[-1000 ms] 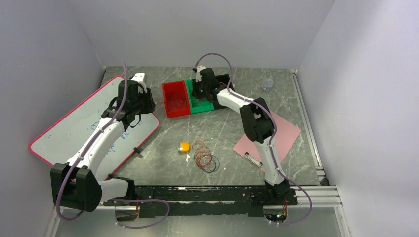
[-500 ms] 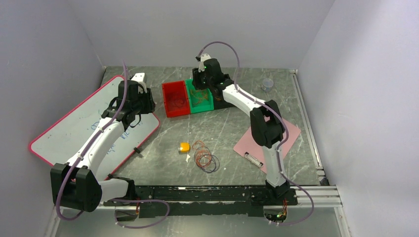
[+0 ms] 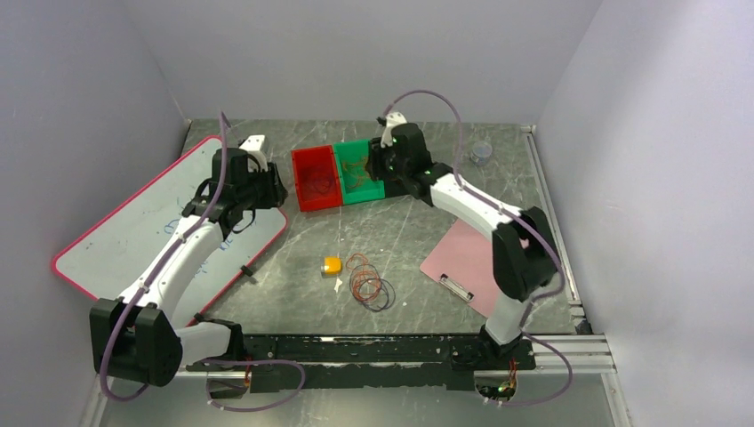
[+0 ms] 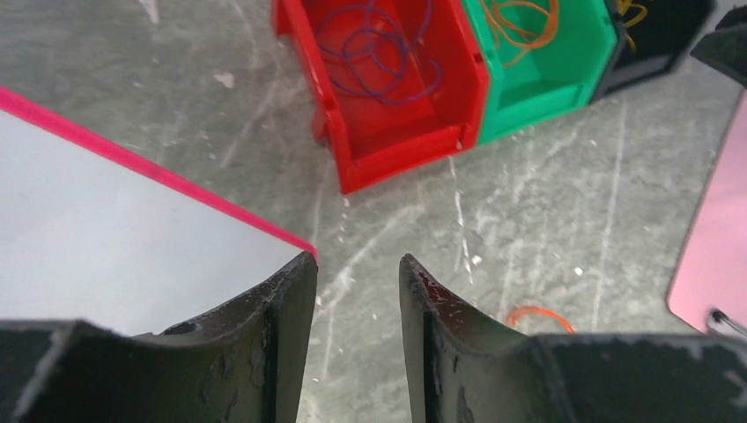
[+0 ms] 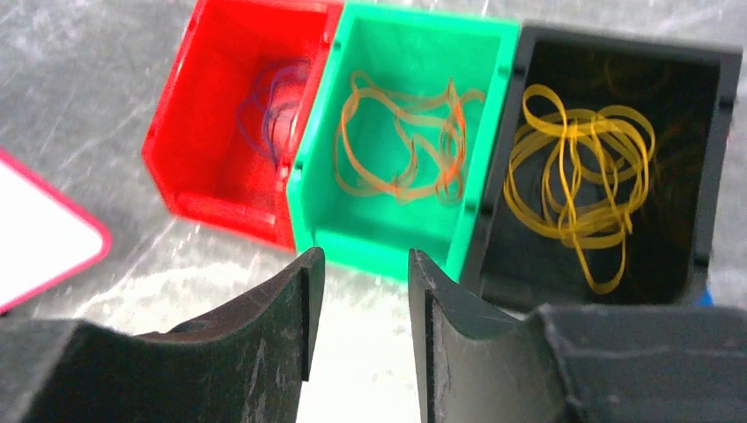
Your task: Untangle the cables
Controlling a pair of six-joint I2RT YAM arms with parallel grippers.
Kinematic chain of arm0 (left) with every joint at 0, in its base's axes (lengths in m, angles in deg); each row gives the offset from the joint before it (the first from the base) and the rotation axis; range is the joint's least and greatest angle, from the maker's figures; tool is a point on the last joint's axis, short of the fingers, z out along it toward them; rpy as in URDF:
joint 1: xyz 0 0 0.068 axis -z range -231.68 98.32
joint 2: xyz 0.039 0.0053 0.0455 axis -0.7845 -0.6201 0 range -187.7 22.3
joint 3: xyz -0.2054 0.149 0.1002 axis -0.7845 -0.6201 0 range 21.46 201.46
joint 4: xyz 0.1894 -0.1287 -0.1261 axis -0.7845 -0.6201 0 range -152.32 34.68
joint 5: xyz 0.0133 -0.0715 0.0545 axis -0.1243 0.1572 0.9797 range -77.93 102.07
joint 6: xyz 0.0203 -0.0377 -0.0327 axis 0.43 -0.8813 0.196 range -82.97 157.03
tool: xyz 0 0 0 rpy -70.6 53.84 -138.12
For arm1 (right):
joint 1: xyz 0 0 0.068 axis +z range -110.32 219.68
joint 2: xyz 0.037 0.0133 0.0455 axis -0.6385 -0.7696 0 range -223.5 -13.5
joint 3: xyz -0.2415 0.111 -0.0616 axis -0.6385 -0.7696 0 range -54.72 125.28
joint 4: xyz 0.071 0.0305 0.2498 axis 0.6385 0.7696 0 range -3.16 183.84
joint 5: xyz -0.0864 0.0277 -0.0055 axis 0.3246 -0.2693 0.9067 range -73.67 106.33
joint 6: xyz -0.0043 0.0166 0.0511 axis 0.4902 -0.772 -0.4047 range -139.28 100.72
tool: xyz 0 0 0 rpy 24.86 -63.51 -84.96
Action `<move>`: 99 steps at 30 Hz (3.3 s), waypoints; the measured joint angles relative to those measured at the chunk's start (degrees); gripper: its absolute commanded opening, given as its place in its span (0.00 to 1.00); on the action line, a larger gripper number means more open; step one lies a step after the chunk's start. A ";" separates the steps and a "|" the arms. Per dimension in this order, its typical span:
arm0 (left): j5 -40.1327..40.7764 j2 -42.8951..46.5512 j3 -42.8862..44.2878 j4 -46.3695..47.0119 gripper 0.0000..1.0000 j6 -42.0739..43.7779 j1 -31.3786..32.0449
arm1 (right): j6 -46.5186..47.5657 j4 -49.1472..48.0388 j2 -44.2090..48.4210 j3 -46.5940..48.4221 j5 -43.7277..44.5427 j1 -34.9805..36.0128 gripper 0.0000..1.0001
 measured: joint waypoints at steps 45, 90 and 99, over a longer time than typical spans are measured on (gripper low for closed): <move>6.45 2.16 -17.79 8.90 0.43 -24.02 31.95 | -12.41 8.24 6.16 -23.96 -11.76 13.46 0.24; 4.35 -20.26 -13.86 21.18 0.43 -22.18 42.01 | -30.80 -5.25 21.66 -40.76 -8.83 5.25 0.00; 5.75 -20.52 -13.81 21.22 0.40 -22.18 42.38 | -28.04 0.11 32.11 -34.27 -5.68 4.22 0.00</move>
